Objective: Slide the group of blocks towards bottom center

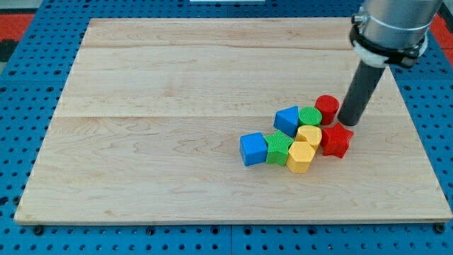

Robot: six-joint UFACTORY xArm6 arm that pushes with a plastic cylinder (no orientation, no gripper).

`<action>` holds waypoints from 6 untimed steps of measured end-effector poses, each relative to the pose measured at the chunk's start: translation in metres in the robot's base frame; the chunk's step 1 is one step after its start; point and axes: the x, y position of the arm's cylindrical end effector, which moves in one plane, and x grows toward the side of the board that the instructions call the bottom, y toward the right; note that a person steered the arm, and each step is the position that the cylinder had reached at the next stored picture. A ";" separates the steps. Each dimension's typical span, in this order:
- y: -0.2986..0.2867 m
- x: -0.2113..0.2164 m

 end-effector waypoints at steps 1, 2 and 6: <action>0.027 -0.036; -0.001 -0.068; -0.042 -0.022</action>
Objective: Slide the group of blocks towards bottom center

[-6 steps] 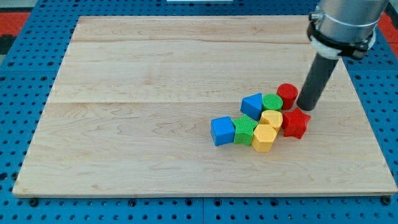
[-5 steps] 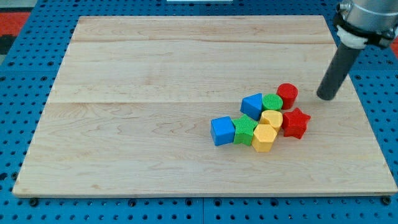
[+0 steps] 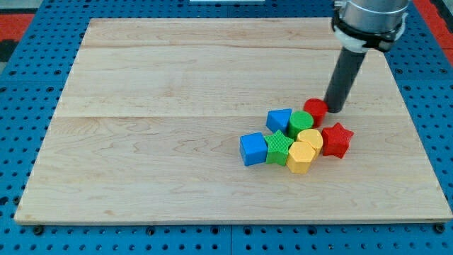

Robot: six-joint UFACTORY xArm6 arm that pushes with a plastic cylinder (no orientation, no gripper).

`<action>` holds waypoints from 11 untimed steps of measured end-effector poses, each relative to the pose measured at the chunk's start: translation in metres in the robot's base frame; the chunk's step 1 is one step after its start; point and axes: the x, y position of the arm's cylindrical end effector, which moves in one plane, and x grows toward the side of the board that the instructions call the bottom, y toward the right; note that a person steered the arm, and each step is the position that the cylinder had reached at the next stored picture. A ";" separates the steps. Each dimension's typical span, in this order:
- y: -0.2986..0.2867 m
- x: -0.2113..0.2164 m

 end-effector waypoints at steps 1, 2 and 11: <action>-0.006 0.017; 0.012 0.012; -0.020 -0.057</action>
